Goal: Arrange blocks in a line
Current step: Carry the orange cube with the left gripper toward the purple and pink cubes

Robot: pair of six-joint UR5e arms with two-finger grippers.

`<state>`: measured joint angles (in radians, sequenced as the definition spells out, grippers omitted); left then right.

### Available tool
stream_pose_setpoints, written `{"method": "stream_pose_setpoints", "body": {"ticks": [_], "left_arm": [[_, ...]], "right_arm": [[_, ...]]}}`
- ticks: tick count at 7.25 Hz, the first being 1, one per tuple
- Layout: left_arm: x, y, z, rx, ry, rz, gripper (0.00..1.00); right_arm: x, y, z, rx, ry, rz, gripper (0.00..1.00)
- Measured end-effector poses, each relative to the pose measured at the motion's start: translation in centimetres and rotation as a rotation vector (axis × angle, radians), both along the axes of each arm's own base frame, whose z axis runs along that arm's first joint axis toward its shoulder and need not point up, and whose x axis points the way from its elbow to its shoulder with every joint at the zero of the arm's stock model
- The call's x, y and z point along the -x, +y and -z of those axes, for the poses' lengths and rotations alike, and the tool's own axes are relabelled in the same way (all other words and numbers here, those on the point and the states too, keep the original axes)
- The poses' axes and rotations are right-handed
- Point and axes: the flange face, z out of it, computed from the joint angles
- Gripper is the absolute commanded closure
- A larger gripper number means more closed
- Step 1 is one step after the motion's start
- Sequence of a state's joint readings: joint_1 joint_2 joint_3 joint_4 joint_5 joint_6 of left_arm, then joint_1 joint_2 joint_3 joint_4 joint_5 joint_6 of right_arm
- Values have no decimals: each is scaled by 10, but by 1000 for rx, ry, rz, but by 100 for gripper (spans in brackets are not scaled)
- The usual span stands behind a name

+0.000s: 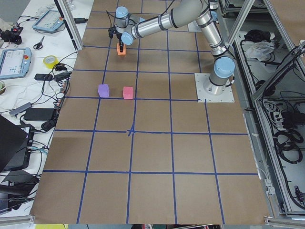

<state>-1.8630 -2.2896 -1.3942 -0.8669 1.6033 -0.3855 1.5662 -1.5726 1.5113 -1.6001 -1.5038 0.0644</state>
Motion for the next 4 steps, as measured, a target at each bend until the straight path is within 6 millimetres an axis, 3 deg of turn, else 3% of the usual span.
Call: {"method": "stream_pose_setpoints", "body": {"ticks": [2, 3, 4], "left_arm": [[-9, 3, -25, 18, -58, 28, 62], [-23, 3, -33, -2, -81, 28, 62], [-56, -4, -40, -31, -96, 6, 63]], "right_arm": [[0, 0, 2, -6, 0, 0, 0], [0, -1, 3, -8, -1, 1, 0], [1, -1, 4, -10, -1, 1, 0]]}}
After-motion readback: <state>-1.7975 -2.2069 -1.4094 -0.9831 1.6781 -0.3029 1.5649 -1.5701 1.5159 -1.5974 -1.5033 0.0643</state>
